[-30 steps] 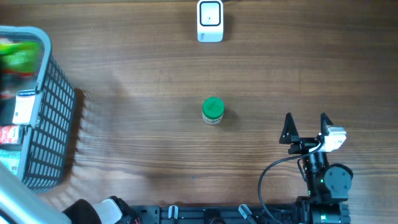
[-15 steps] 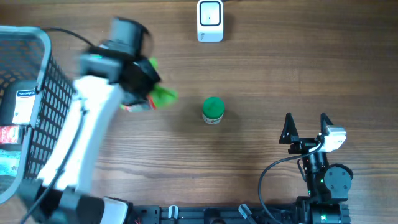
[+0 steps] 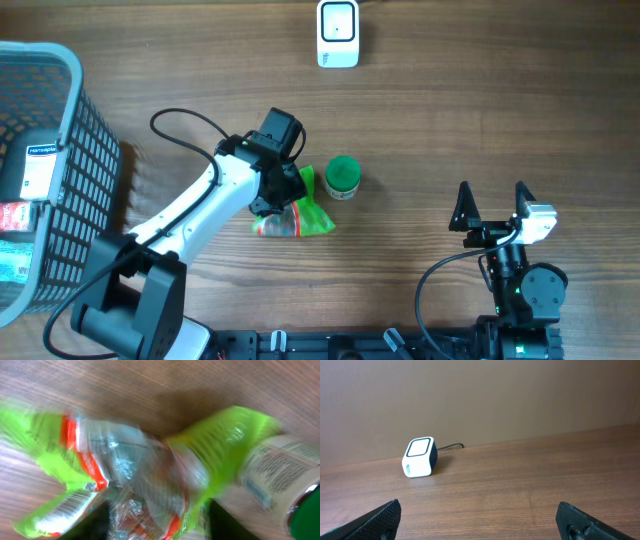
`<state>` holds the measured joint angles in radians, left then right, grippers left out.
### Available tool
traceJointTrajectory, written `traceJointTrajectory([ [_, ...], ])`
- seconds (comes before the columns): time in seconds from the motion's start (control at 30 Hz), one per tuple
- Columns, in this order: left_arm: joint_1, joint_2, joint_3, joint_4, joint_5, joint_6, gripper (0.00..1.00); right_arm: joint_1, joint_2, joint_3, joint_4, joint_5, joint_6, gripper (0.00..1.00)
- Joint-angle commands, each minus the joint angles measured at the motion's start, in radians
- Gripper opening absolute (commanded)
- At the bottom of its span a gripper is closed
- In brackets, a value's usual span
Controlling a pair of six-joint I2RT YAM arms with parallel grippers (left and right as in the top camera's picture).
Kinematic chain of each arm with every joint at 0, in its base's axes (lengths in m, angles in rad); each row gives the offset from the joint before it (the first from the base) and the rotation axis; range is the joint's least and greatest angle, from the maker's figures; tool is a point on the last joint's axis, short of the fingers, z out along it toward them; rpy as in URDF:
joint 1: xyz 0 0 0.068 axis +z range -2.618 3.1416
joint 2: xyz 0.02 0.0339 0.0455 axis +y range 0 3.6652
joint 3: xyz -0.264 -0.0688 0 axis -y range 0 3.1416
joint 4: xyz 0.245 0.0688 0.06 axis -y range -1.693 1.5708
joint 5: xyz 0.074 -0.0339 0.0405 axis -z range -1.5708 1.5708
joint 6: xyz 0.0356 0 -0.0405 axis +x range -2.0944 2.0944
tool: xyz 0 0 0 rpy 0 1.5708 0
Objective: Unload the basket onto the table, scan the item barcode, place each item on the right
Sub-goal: 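Place the green snack bag left of the jar and release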
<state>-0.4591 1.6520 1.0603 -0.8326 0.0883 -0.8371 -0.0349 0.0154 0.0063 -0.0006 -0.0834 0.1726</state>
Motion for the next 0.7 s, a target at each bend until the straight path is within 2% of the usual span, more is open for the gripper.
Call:
traceJointTrajectory([
  [0.0,-0.001,-0.026,0.133,-0.098,0.001,0.049,1.0,0.006,-0.005,-0.001,0.002,0.013,0.013,1.0],
  [0.07,0.006,-0.043,0.292,-0.234,-0.093,0.048,1.0,0.006,-0.005,-0.001,0.002,0.013,0.013,1.0],
  [0.2,0.067,-0.055,0.723,-0.528,-0.332,0.048,1.0,0.006,-0.005,-0.001,0.002,0.013,0.012,1.0],
  [0.3,0.172,-0.055,1.003,-0.652,-0.476,0.047,1.0,0.006,-0.005,-0.001,0.002,0.013,0.013,1.0],
  [0.37,0.306,-0.055,1.152,-0.702,-0.509,0.044,1.0,0.006,-0.005,-0.001,0.002,0.013,0.012,1.0],
  [0.5,0.599,-0.065,1.204,-0.721,-0.505,0.053,1.0,0.006,-0.005,-0.001,0.002,0.013,0.013,1.0],
  [0.57,0.767,-0.05,1.199,-0.74,-0.489,0.153,1.0,0.006,-0.005,-0.001,0.002,0.013,0.012,1.0],
  [0.67,0.933,-0.036,1.197,-0.755,-0.432,0.197,1.0,0.006,-0.005,-0.001,0.002,0.013,0.013,1.0],
])
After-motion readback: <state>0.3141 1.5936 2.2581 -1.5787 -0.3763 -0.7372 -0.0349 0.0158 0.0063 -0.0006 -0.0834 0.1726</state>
